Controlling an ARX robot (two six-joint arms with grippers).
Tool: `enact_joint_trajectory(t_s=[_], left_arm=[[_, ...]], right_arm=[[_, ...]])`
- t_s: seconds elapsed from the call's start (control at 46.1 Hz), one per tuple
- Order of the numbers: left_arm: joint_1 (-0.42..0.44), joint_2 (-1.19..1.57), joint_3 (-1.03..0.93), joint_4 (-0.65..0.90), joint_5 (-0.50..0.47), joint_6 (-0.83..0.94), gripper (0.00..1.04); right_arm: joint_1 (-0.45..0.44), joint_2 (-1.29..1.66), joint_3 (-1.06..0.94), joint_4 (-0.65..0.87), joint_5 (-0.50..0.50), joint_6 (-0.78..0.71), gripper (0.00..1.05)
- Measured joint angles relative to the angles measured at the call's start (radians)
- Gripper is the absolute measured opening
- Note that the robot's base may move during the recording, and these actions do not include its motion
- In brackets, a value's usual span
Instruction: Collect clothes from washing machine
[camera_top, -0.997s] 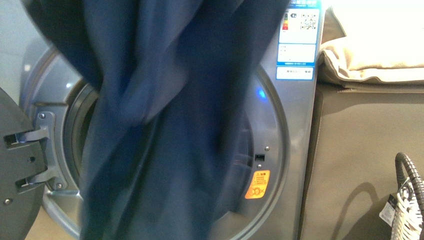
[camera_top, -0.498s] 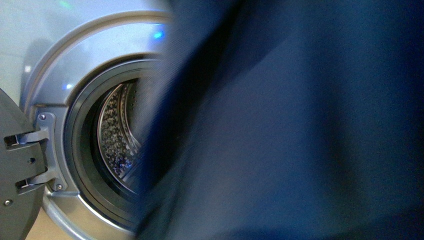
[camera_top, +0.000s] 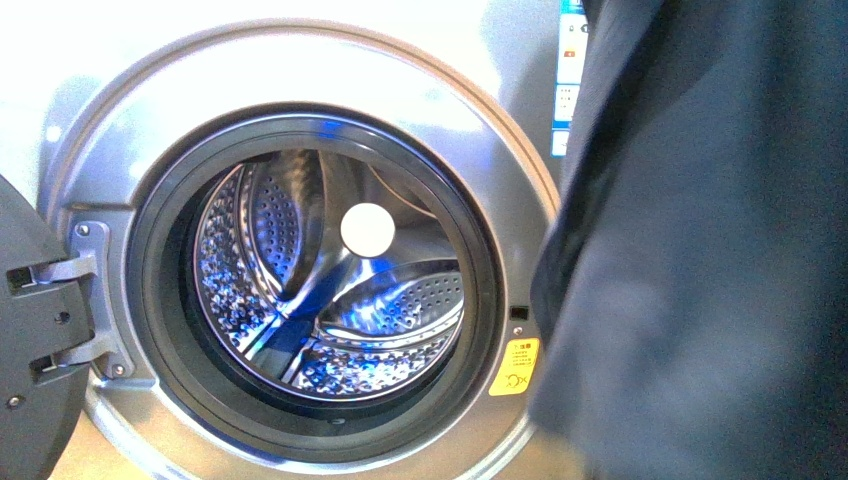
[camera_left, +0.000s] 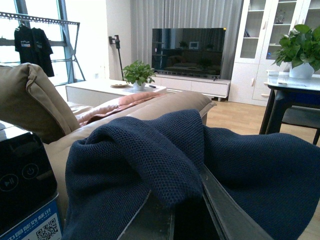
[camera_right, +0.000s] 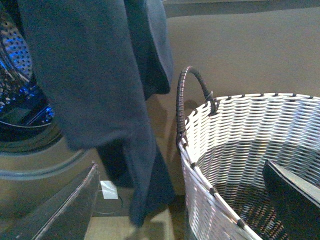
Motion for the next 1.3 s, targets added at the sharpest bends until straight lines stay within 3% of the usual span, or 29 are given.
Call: enact_joint_trajectory(t_s=[0.412, 0.498, 0.607, 0.78, 1.019, 1.3], left_arm=[[-0.001, 0.000, 0.008, -0.001, 0.001, 0.000, 0.07], [-0.001, 0.000, 0.008, -0.001, 0.001, 0.000, 0.07], [-0.002, 0.000, 0.008, -0.001, 0.003, 0.000, 0.07], [-0.002, 0.000, 0.011, -0.001, 0.002, 0.000, 0.07], [-0.002, 0.000, 0.012, -0.001, 0.003, -0.001, 0.07], [-0.002, 0.000, 0.012, -0.001, 0.002, 0.000, 0.07]], right_arm=[[-0.003, 0.000, -0.002, 0.006, -0.011, 0.010, 0.97], [-0.099, 0.046, -0.010, 0.259, -0.214, 0.147, 0.97], [-0.234, 0.124, 0.002, 0.505, -0.382, 0.276, 0.97], [-0.368, 0.291, 0.109, 0.667, -0.569, 0.367, 0.97], [-0.351, 0.543, 0.333, 0.787, -0.702, 0.398, 0.97], [-0.233, 0.909, 0.600, 0.794, -0.697, 0.311, 0.97]])
